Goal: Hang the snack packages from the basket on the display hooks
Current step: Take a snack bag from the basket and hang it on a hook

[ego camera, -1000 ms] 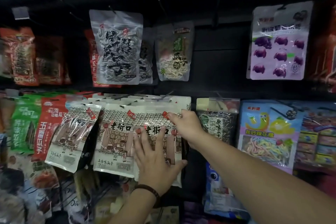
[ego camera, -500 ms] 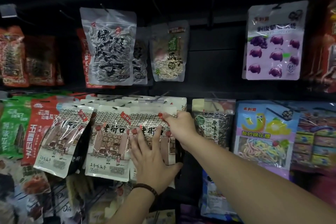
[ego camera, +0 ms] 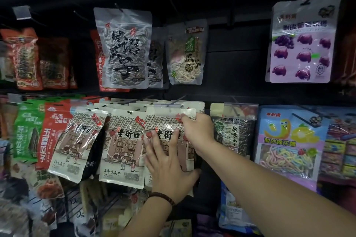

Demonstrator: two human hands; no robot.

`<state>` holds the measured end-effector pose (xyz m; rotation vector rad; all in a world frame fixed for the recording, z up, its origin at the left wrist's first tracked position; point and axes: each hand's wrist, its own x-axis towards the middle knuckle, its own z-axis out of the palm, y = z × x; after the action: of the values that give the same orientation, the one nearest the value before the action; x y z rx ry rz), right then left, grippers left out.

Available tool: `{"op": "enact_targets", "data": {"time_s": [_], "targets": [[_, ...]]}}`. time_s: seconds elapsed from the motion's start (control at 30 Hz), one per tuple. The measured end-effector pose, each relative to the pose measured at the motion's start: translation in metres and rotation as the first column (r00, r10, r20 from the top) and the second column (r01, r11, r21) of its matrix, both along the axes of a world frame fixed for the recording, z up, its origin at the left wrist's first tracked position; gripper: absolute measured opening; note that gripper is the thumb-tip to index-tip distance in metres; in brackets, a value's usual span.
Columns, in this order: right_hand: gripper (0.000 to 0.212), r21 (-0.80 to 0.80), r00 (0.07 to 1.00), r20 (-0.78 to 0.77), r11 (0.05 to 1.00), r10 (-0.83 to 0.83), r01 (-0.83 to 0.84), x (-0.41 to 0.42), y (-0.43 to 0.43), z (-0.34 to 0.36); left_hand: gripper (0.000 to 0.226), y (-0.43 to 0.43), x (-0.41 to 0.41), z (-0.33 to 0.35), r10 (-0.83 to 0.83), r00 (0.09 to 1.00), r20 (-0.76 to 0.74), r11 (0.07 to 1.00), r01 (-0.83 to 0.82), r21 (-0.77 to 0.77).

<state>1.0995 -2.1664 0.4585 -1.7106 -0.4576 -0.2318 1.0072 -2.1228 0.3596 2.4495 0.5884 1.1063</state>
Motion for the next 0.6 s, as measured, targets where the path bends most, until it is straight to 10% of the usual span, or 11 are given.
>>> {"op": "enact_targets", "data": {"time_s": [0.6], "targets": [[0.042, -0.285, 0.998, 0.017, 0.957, -0.061, 0.063, 0.018, -0.014, 0.007, 0.128, 0.000, 0.024, 0.001, 0.014, 0.985, -0.174, 1.000, -0.010, 0.020]]}}
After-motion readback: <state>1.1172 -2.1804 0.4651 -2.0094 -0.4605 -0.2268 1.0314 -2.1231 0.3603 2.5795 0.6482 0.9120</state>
